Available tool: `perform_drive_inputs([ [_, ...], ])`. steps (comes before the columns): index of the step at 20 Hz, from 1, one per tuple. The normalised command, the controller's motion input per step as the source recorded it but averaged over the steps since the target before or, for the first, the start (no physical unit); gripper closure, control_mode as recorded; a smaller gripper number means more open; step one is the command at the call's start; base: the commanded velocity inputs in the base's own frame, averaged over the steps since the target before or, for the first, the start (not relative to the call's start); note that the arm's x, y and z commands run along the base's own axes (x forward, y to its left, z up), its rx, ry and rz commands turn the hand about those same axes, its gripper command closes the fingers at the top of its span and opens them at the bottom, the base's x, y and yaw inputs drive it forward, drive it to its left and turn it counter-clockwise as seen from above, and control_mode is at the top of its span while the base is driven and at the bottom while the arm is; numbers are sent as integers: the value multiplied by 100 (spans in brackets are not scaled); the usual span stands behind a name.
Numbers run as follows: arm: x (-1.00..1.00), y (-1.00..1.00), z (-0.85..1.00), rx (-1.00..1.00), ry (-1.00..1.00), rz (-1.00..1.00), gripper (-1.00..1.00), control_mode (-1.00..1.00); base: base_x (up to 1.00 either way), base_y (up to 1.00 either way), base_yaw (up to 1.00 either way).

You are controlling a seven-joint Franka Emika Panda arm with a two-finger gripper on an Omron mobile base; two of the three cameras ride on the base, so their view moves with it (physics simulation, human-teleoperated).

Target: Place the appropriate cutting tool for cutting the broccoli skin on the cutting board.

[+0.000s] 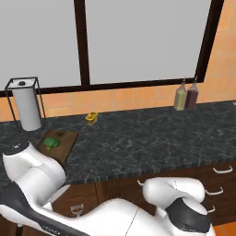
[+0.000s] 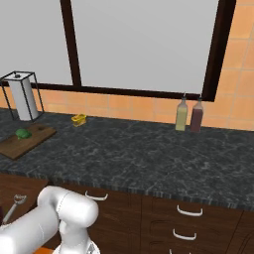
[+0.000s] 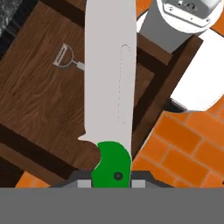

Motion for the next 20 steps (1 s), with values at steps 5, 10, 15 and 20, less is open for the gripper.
perform_drive_inputs([
  [5,62,-1,49,-5,0,-15,100,-100,0,0,0],
  [10,87,-9,4,0,0,-5,100,-100,0,0,0],
  [15,96,-6,-1,0,0,0,100,-100,0,0,0],
  [20,92,0,-5,0,0,0,100,-100,0,0,0],
])
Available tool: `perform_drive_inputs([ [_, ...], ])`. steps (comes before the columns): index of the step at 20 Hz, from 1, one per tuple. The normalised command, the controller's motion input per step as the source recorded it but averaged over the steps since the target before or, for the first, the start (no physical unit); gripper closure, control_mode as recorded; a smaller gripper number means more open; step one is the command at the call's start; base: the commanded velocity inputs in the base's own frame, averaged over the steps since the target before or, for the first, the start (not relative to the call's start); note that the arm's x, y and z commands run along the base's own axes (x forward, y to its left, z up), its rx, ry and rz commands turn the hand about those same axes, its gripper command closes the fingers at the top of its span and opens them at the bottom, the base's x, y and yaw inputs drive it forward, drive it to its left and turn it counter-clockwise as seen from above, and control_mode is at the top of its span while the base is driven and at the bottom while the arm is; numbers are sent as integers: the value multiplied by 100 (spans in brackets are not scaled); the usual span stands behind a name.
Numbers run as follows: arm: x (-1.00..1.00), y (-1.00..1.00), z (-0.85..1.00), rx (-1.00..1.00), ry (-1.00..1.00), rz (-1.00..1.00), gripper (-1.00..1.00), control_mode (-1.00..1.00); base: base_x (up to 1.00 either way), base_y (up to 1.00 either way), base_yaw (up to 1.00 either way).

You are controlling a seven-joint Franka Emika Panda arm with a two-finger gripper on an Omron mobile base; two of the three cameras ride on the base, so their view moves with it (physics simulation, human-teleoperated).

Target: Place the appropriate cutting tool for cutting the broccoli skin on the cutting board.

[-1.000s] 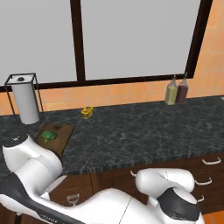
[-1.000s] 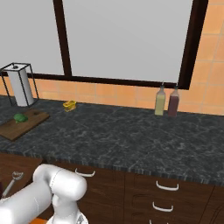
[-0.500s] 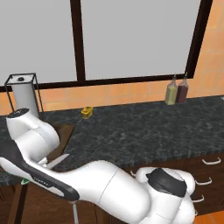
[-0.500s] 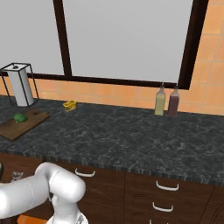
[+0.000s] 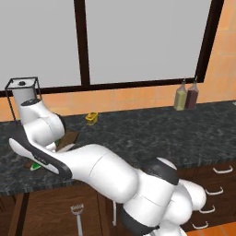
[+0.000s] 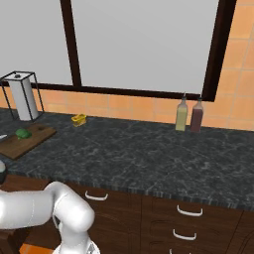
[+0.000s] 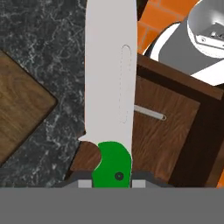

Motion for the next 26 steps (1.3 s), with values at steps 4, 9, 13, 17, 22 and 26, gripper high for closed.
perform_drive_inputs([
  [4,83,0,-23,0,0,0,100,-100,0,0,0],
  [9,79,3,-42,0,0,0,100,-100,0,0,0],
  [13,57,16,-57,0,0,0,100,-100,0,0,0],
  [17,38,40,-55,0,0,0,100,-100,0,0,0],
  [22,44,4,-41,0,0,0,100,-100,0,0,0],
  [26,12,2,-55,0,-1,0,-100,-100,0,0,0],
])
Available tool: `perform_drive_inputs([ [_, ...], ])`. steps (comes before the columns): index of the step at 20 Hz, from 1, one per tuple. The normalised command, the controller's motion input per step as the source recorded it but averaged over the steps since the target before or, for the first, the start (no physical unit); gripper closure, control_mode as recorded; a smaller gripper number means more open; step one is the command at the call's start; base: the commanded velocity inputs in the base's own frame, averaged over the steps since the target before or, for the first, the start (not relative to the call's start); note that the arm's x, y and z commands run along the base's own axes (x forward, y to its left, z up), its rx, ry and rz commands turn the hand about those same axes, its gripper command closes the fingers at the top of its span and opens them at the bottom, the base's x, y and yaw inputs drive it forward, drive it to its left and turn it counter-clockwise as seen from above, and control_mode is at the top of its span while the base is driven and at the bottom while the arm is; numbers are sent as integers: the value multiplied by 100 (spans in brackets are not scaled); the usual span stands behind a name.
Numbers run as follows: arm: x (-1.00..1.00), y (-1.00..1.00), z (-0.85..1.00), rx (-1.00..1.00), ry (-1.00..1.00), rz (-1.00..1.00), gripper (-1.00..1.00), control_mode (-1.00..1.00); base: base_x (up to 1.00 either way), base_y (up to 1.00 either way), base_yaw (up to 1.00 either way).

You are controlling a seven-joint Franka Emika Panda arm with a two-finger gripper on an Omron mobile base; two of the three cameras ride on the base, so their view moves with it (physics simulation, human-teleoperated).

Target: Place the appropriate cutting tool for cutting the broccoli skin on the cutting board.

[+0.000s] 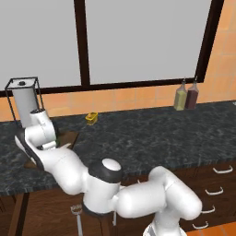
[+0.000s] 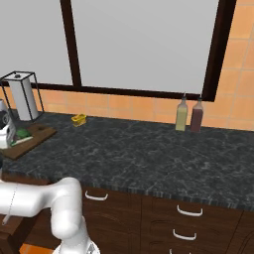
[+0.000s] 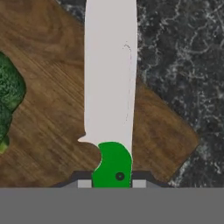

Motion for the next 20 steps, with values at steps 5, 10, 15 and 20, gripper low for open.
perform_drive_inputs([
  [5,-22,-4,-17,0,-12,0,-100,-100,0,0,0],
  [10,-62,-53,62,0,-27,0,-100,-100,0,0,0],
  [15,-41,-99,50,7,-14,0,-100,-100,0,0,0],
  [20,-42,-100,16,18,-5,0,-100,-100,0,0,0],
])
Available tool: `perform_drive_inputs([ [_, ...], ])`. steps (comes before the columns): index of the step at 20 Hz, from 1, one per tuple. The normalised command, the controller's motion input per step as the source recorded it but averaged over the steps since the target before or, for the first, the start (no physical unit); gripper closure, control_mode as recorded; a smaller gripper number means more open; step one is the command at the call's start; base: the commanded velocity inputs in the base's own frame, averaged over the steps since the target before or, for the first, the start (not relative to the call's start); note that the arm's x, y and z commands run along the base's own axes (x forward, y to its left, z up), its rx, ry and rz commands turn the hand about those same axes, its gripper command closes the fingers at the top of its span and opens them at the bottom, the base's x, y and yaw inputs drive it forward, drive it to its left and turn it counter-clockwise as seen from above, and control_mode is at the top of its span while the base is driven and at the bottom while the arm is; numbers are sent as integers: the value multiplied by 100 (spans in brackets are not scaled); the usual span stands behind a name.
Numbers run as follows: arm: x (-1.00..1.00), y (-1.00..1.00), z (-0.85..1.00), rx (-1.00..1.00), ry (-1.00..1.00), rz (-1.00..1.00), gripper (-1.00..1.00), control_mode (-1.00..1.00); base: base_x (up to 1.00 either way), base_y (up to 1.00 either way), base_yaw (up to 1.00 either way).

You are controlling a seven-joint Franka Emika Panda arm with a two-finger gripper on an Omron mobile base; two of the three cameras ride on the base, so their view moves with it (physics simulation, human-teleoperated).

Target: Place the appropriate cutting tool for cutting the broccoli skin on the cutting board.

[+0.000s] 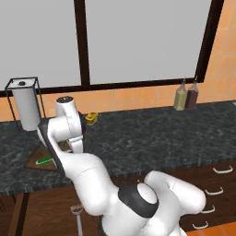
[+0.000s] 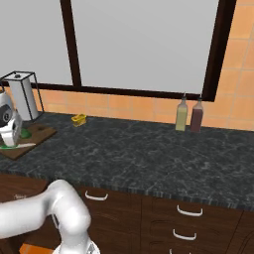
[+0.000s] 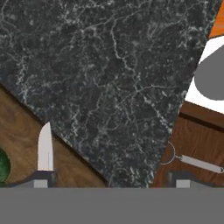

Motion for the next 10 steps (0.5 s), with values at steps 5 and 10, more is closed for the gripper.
perform_drive_inputs([
  [5,-45,-100,2,17,-8,0,-100,-100,0,0,0],
  [10,-56,-100,0,10,-17,0,-100,-100,0,0,0],
])
